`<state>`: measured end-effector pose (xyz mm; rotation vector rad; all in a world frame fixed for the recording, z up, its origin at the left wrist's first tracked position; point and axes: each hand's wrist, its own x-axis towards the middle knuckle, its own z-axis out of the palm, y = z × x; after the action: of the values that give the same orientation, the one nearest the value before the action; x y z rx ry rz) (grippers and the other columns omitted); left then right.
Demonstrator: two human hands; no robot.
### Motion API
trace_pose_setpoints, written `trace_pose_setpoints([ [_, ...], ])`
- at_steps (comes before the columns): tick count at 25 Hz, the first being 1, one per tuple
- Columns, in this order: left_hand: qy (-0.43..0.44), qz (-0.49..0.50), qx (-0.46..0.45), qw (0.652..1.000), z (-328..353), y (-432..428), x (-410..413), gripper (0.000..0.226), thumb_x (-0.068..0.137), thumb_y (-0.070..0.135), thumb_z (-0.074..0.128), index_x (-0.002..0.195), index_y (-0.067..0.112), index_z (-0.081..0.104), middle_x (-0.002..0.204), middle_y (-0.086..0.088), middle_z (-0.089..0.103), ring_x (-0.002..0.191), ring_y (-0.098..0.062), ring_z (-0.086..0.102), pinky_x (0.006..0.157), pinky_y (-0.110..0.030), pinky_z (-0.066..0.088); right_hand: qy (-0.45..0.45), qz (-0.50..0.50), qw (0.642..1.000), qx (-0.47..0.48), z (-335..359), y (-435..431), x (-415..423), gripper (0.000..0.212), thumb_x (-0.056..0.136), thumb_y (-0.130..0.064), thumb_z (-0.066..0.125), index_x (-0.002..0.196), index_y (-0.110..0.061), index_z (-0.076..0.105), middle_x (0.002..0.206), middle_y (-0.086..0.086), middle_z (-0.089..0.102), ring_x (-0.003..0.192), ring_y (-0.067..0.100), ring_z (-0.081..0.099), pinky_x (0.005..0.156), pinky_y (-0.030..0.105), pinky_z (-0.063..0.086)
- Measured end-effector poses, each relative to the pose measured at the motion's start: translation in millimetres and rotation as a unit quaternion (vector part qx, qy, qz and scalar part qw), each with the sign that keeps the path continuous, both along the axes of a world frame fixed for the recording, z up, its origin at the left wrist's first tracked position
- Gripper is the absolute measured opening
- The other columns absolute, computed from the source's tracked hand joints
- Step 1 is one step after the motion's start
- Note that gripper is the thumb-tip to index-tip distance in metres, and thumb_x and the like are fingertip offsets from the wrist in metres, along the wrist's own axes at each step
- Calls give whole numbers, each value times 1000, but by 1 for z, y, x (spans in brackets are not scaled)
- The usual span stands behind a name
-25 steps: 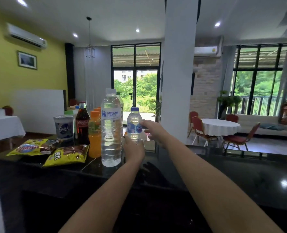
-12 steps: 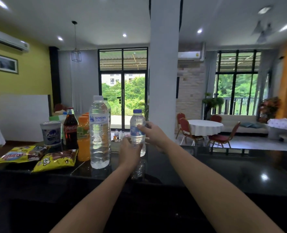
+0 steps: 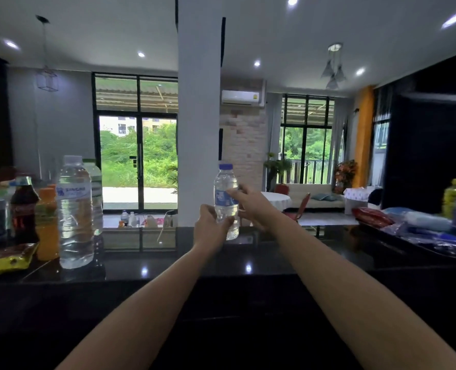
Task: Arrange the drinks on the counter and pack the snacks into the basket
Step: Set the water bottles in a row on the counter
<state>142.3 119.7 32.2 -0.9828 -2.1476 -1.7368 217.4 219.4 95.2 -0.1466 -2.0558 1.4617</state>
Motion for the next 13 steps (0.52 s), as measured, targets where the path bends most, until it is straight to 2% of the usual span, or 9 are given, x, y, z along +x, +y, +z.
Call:
trace_pose_setpoints([
  [1, -5, -7, 2, 1000, -1, 17, 12, 38, 80, 32, 72, 97, 19, 41, 77, 11, 50, 68, -5, 50, 53, -22, 29, 1, -10, 1000, 8, -2, 14, 14, 9, 92, -27, 62, 101, -27, 61, 104, 1, 66, 98, 20, 63, 88, 39, 52],
  [3, -29, -28, 8, 999, -6, 51, 36, 38, 78, 30, 73, 95, 20, 40, 78, 9, 51, 69, -8, 51, 55, -25, 32, -10, -23, 1000, 18, -8, 45, 39, 11, 90, -23, 64, 98, -29, 60, 105, 6, 68, 96, 22, 66, 87, 41, 52],
  [6, -63, -42, 4, 997, -18, 97, 65, 37, 77, 30, 73, 95, 23, 42, 80, 9, 55, 69, -5, 53, 55, -24, 35, -24, -46, 998, 30, -22, 89, 69, 16, 90, -21, 65, 103, -29, 59, 110, 7, 68, 104, 27, 65, 95, 47, 52],
  [9, -63, -55, -12, 996, -25, 132, 80, 35, 78, 29, 74, 94, 27, 43, 76, 17, 54, 68, 2, 52, 53, -17, 32, -20, -58, 998, 5, -34, 125, 84, 25, 93, -22, 62, 116, -18, 56, 114, 8, 66, 106, 27, 65, 95, 52, 51],
  [13, -65, -53, -25, 996, -30, 167, 82, 37, 76, 30, 75, 100, 22, 48, 91, 6, 66, 82, -14, 63, 60, -21, 41, -7, -50, 999, -17, -46, 165, 84, 15, 94, -19, 61, 102, -31, 57, 113, 6, 67, 106, 26, 65, 95, 53, 51],
])
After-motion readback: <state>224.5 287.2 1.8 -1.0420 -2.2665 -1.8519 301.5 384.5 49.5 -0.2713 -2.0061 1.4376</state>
